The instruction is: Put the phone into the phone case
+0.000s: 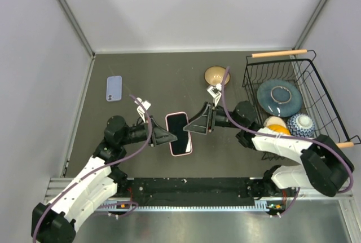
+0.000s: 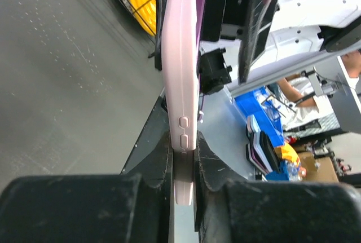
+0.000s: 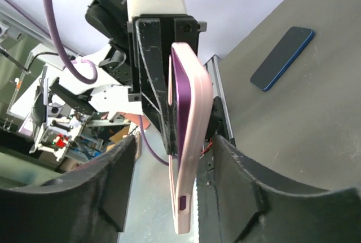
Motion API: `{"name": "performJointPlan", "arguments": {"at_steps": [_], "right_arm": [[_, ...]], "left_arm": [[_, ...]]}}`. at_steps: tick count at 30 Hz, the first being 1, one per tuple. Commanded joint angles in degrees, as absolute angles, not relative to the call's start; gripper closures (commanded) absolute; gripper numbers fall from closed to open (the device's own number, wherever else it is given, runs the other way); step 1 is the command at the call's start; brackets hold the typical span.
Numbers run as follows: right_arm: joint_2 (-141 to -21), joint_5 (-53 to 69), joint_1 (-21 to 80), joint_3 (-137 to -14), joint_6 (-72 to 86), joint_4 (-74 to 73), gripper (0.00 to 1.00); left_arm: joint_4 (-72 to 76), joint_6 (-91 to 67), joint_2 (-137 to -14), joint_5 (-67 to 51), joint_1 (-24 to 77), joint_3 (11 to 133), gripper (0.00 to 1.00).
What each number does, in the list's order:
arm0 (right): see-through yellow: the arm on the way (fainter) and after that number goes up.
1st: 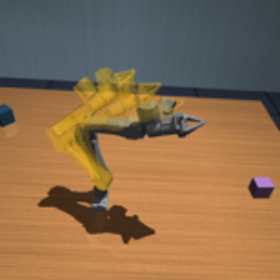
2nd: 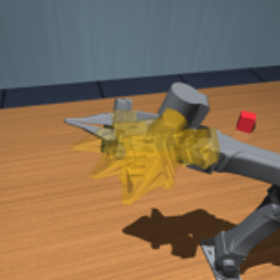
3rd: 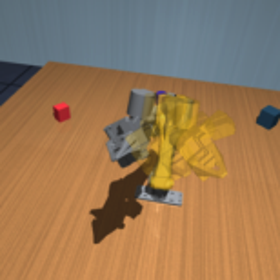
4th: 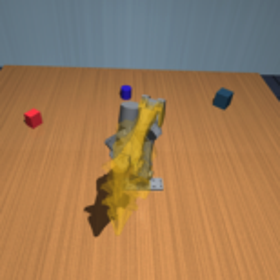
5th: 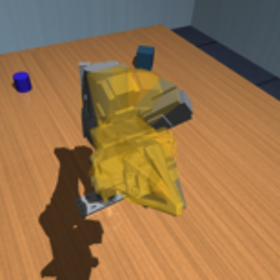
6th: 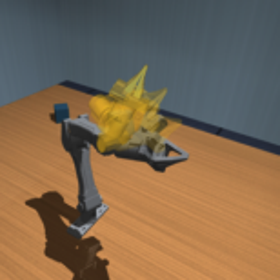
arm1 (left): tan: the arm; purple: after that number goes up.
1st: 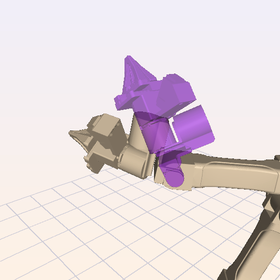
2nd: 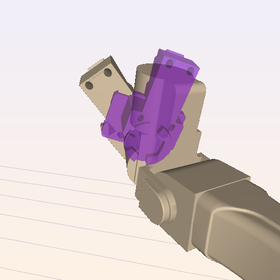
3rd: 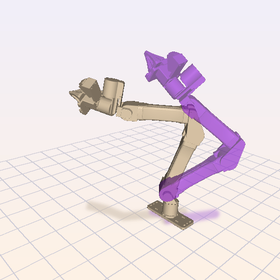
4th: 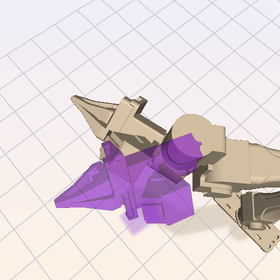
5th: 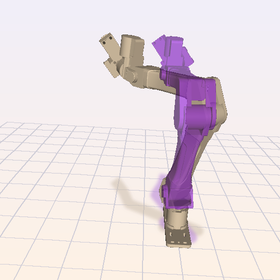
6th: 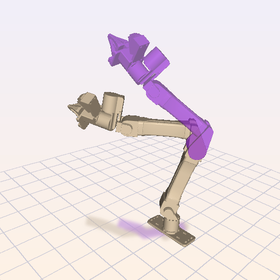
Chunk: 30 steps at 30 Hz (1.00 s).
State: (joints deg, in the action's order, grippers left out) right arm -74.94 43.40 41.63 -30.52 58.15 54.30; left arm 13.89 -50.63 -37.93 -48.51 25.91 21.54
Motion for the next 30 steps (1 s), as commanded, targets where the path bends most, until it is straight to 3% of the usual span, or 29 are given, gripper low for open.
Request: {"name": "performJointPlan", "arguments": {"at_steps": [1,2,5,12,16,21,22,25,27,30], "right_arm": [[-68.74,43.06,41.84,-36.02,49.15,43.44,0.39],[-67.6,43.15,41.84,-36.64,48.26,41.33,0.34],[-66.45,43.77,41.05,-38.67,46.5,36.22,0.31],[-69.51,49.12,40.78,-42.97,45.17,31.99,0.33],[-70.31,50.1,40.69,-42.72,45.97,33.48,0.4],[-70.05,49.84,40.78,-42.36,46.23,34.54,0.62],[-69.7,49.57,40.78,-42.28,46.06,34.54,0.78],[-68.39,46.51,40.95,-43.5,41.68,28.16,1.0],[-67.59,41.85,42.71,-47.27,32.32,15.64,1.0],[-67.32,38.76,43.68,-50.01,28.83,10.47,1.0]], "left_arm": [[16.36,-47.55,-36.39,-54.66,25.93,24.69,1.0],[15.91,-47.11,-36.04,-55.54,25.84,24.78,1.0],[15.29,-46.32,-35.42,-56.69,25.93,24.87,1.0],[15.29,-45.7,-35.51,-58.62,25.93,24.79,1.0],[15.12,-45.53,-36.3,-58.8,25.84,24.79,1.0],[7.85,-42.63,-37.61,-54.68,25.75,26.01,1.0],[6.0,-41.93,-38.05,-52.23,25.84,26.28,1.0],[0.36,-39.56,-41.12,-50.02,25.84,27.51,1.0],[-1.65,-38.59,-43.85,-49.75,25.84,28.12,1.0],[-5.62,-36.31,-46.58,-48.43,25.84,29.61,1.0]]}}
